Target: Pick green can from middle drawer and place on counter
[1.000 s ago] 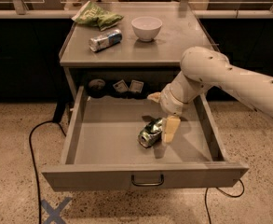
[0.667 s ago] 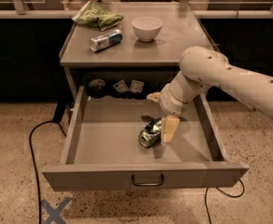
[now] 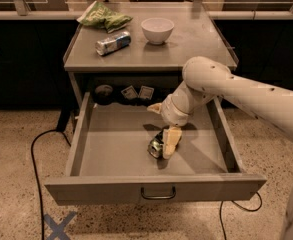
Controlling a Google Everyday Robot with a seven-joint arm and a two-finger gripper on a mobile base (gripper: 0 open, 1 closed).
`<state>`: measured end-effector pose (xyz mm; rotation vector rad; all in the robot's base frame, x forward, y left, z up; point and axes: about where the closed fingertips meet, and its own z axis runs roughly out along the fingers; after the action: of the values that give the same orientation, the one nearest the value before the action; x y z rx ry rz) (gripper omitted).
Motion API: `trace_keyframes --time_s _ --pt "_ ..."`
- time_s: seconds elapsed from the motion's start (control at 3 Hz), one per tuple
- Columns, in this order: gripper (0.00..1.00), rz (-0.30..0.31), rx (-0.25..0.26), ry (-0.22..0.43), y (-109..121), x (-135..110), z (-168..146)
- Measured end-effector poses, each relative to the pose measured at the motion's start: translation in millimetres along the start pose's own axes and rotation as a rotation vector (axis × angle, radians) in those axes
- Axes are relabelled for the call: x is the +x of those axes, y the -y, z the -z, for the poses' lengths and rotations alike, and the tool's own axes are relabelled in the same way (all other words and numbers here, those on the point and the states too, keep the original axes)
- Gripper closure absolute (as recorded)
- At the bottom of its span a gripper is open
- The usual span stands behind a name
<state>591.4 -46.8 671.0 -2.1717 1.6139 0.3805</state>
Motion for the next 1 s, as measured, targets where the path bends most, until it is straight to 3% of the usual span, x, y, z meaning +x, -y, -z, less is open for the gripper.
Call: trace_keyframes --time_s 0.67,1.0 --pt "0.00 0.021 -0.068 0.046 -5.1 -12.8 -34.7" --pt "0.00 -0.004 -0.077 0.007 -13.9 -0.3 -29.4"
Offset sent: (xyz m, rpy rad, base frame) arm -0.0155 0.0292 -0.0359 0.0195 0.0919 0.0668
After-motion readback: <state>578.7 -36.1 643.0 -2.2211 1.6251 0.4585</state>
